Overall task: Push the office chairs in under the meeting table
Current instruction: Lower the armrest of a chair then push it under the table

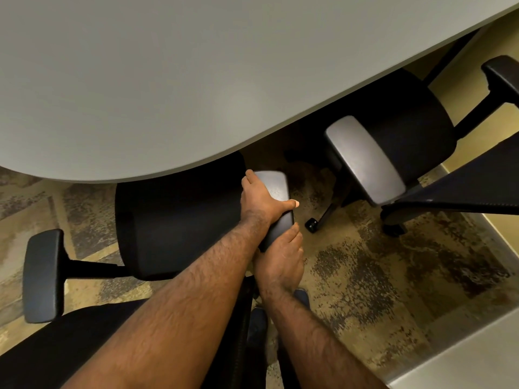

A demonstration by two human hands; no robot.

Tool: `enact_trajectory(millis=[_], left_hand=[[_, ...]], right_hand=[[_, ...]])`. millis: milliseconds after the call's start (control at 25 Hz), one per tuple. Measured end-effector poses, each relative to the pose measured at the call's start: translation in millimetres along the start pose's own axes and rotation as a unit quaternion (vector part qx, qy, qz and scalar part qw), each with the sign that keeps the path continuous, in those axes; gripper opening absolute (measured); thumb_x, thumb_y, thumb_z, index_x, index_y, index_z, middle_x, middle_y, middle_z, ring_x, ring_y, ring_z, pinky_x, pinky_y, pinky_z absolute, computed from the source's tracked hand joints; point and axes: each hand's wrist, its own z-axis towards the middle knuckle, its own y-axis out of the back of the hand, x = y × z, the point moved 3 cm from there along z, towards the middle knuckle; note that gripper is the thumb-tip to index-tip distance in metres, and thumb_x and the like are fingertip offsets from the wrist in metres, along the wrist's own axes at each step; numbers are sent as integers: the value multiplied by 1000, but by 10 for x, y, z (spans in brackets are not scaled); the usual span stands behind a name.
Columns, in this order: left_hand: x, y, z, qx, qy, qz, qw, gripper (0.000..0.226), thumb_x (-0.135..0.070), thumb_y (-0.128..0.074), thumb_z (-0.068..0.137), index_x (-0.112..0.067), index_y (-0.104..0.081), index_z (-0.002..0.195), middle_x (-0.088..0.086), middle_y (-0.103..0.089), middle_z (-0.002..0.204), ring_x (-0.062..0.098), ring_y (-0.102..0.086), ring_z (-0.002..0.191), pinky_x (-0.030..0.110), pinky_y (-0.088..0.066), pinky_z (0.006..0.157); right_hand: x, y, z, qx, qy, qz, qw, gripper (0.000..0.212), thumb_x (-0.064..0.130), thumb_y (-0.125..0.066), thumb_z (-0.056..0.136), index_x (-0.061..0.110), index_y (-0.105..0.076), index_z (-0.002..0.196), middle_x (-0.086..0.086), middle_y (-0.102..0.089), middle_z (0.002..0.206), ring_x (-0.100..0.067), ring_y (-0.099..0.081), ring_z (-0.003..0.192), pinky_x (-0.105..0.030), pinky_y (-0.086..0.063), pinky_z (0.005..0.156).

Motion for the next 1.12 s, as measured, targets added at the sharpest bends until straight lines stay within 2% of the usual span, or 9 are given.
enact_trajectory(millis=[360, 520, 600, 680, 760, 800, 880, 960, 1120], left_hand=[[-3, 21, -91, -1, 27, -6, 1000, 123, -51, -85, 64, -6, -9, 149, 13, -27, 149, 33, -41, 130, 41, -46, 101], [55, 16, -132, 11, 12, -20, 1000, 121, -58, -76, 72, -10, 1, 152, 13, -21, 153, 36, -40, 132, 45, -43, 101], [144, 49, -133, 10, 5, -50, 999, 112, -60, -67, 79, -11, 1, 153, 12, -19, 157, 36, -39, 134, 44, -40, 104], [295, 110, -131, 18, 3, -83, 996, 104, -55, -63, 85, -14, 2, 154, 11, -15, 160, 33, -33, 139, 42, -34, 108], [465, 166, -148, 73, -23, -117, 990, 110, -49, -71, 82, -20, 7, 154, 5, -7, 162, 28, -24, 144, 44, -28, 114], [546, 192, -169, 111, -43, -122, 985, 120, -47, -78, 75, -24, 10, 153, 1, -1, 163, 25, -18, 146, 44, -24, 117], [670, 248, -208, 167, -98, -63, 979, 139, -51, -86, 60, -31, 18, 151, -8, 13, 162, 16, -4, 148, 46, -16, 120], [741, 257, -240, 179, -153, 24, 972, 147, -62, -85, 52, -36, 24, 147, -14, 22, 160, 8, 2, 146, 51, -12, 121], [741, 217, -253, 186, -173, 25, 967, 149, -69, -83, 47, -45, 29, 142, -14, 8, 162, 15, -12, 148, 56, -21, 118]], right_hand=[[-53, 50, 56, 13, 43, 0, 999, 109, 44, -78, 70, 5, -11, 146, -15, -32, 148, -28, -39, 132, -42, -44, 101], [-175, 38, 193, 33, 54, 83, 995, 105, 54, -79, 60, 13, -27, 140, -5, -47, 132, -23, -53, 114, -45, -52, 89], [-275, 52, 332, 95, 50, 226, 968, 86, 56, -72, 67, 17, -38, 135, -2, -53, 124, -17, -58, 102, -39, -56, 79], [-324, 101, 497, 170, 12, 364, 916, 49, 42, -62, 86, 20, -47, 127, -2, -60, 114, -11, -61, 90, -23, -54, 66], [-312, 133, 739, 207, -20, 418, 885, 34, 32, -55, 94, 19, -51, 125, -1, -63, 106, -7, -61, 83, -16, -49, 57], [-279, 125, 849, 225, -22, 426, 876, 38, 34, -57, 93, 15, -53, 125, -3, -65, 107, -9, -63, 84, -18, -51, 60], [-173, 77, 1013, 277, -8, 425, 862, 49, 43, -65, 85, 13, -56, 123, -10, -69, 110, -21, -68, 90, -35, -58, 75], [-92, 9, 1075, 330, 3, 405, 853, 54, 47, -72, 78, 13, -59, 118, -14, -71, 105, -29, -70, 92, -50, -56, 85], [-45, -46, 1168, 364, 11, 403, 839, 59, 43, -80, 70, 11, -60, 115, -17, -72, 101, -34, -70, 90, -53, -55, 84]])
